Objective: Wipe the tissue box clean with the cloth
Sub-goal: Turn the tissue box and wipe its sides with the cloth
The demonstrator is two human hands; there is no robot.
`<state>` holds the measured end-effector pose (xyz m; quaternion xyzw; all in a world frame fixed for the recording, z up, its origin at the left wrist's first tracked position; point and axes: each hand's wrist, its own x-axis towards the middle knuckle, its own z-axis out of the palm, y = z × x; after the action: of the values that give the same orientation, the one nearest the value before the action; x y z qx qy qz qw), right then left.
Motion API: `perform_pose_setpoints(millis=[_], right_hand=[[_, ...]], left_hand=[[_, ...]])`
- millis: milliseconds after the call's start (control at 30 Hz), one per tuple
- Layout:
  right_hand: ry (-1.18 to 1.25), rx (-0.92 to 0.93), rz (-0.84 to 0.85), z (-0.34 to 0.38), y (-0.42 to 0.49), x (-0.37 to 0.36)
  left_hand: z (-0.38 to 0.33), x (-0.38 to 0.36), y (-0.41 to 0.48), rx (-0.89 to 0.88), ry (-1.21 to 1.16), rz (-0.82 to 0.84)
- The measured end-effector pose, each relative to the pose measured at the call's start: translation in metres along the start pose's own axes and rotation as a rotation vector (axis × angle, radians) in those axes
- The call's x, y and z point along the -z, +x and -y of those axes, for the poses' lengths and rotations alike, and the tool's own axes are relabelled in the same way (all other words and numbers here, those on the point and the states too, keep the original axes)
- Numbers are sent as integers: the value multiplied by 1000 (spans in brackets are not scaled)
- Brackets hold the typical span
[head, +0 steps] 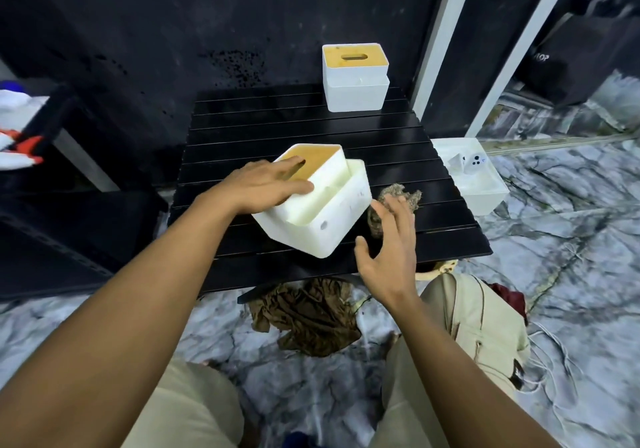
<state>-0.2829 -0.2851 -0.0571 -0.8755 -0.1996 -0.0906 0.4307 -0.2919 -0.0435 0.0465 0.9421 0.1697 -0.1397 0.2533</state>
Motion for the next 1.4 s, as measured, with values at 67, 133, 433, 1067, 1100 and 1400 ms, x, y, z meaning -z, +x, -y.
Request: perform_pose_setpoints(millis=[67,133,433,1067,1100,1400], right_hand=[[135,71,97,15,-3,0],[234,75,214,28,-5,-4],[74,167,319,59,35,-9],[-44,-115,82,-38,68,-24],[185,-199,30,-21,66,-26],[540,-385,60,59,39,-103]], left_hand=[[4,4,-5,37,-208,28],[9,4,-11,58,-357,66],[41,6,-15,213,-599,124],[-17,2,11,-227,265,-244],[-17,1,11,-226,262,-249],[-17,8,7,-258,219,-188]])
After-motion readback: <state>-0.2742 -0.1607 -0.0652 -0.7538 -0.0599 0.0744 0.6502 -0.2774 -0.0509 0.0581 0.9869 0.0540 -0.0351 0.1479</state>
